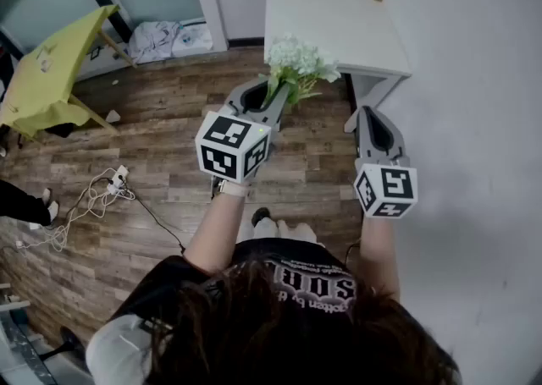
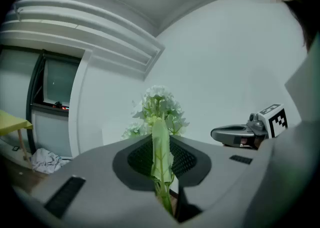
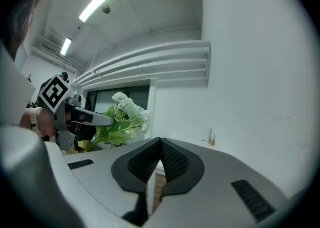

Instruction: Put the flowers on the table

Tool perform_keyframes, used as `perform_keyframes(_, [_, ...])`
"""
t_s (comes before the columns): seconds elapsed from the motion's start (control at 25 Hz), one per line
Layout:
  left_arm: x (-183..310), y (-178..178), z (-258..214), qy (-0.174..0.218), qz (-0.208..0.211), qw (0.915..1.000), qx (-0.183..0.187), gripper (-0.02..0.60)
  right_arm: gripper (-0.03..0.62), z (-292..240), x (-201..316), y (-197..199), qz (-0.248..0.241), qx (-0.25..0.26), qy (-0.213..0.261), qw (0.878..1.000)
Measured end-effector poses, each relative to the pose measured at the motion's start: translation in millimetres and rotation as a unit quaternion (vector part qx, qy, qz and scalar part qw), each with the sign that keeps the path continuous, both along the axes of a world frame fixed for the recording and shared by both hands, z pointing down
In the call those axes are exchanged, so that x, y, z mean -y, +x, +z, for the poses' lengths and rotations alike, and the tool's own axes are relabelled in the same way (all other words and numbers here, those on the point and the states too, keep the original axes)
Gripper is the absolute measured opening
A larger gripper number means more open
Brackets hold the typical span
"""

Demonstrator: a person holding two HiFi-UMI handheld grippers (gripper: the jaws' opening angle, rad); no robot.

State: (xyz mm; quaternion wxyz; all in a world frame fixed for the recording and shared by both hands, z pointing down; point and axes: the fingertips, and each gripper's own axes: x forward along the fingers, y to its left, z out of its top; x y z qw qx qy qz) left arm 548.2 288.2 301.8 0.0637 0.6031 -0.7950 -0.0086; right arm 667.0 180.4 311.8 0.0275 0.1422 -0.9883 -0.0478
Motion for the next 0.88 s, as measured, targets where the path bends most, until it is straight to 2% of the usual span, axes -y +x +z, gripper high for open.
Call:
perform_keyframes(0.56, [11,-23,13,-0.012,0.016,0.9998,0.003,0.048,0.031,11,2,-33,-0.019,-0.005,-0.001,1.000])
perform_keyframes(0.72, [18,-25,24,-0.015,0.021,0.9996,0.004,0.048,0.031,25,10,-38,-0.032,0.003,-0.025,0.999])
perform_keyframes(0.88, [11,-52,18,-0.013,0.029,0.9995,0.002,0.048,0.031,16,3,-69,-0.031,0.000,-0.022,0.999])
